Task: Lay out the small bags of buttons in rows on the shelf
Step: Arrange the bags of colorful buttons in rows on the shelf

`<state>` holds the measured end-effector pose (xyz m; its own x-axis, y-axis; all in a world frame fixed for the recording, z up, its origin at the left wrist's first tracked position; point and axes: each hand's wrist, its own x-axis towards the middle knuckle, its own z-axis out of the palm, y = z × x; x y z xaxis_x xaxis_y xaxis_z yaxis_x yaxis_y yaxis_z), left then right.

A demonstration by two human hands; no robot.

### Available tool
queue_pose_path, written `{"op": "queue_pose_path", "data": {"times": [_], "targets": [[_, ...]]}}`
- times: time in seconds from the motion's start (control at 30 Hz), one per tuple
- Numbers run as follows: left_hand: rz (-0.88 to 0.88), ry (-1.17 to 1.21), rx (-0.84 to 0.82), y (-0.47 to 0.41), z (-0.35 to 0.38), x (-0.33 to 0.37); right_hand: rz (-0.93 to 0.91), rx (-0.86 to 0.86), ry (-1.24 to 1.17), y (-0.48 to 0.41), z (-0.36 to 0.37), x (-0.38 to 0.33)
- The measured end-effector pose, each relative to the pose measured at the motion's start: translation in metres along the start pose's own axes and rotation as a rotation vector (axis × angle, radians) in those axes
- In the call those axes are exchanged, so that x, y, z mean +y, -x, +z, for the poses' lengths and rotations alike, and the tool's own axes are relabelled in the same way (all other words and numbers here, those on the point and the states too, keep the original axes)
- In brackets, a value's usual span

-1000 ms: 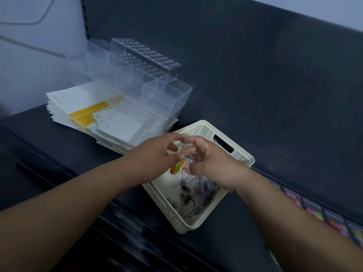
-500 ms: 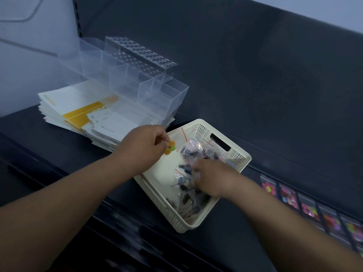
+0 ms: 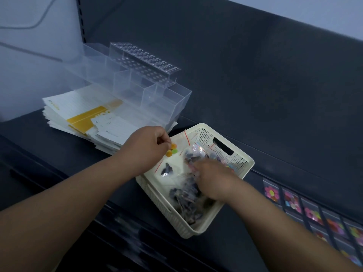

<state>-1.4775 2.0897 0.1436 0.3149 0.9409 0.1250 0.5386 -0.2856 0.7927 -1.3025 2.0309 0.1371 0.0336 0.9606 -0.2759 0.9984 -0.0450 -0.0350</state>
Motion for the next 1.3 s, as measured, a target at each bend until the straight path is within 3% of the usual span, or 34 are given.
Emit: {"op": "queue_pose_path", "data": {"times": [0.07,0.17,0.23,0.3,0.4,0.53,0.6,0.7,0.8,1.0,1.17,1.3], "targets": [[0.006,-0.008,-0.004,-0.001,0.002,0.002,0.012,-0.159,0.017,-0.002,0.000,0.000],[0.000,0.026,-0.014,-0.001,0.007,0.002,-0.134,-0.224,-0.128,-0.006,0.008,-0.004],[-0.007,0.038,-0.021,0.000,0.010,0.002,-0.164,-0.181,-0.340,-0.008,0.009,-0.005],[-0.002,0.027,-0.005,-0.001,0.012,0.001,-0.134,0.021,-0.467,-0.012,0.005,0.002],[-0.004,0.028,0.022,0.000,0.013,0.000,0.068,0.237,-0.174,-0.022,-0.008,0.030],[-0.005,0.010,0.022,0.000,0.015,0.000,0.229,-0.015,0.172,-0.035,-0.012,0.062],[-0.007,0.007,0.018,0.000,0.016,0.000,0.210,-0.119,0.184,-0.039,-0.008,0.063],[-0.013,0.007,0.007,0.000,0.016,-0.001,0.176,-0.101,0.139,-0.043,-0.004,0.059],[-0.005,-0.009,0.000,0.000,0.016,-0.001,0.112,-0.038,-0.107,-0.047,-0.002,0.056],[0.003,0.004,-0.005,0.000,0.016,-0.001,0.044,-0.118,-1.197,-0.036,-0.010,0.045],[-0.011,0.025,-0.002,-0.001,0.016,-0.001,0.101,-0.175,-1.258,-0.033,-0.015,0.048],[-0.032,0.073,-0.007,-0.001,0.014,0.001,0.046,-0.175,-1.411,-0.026,-0.018,0.045]]}}
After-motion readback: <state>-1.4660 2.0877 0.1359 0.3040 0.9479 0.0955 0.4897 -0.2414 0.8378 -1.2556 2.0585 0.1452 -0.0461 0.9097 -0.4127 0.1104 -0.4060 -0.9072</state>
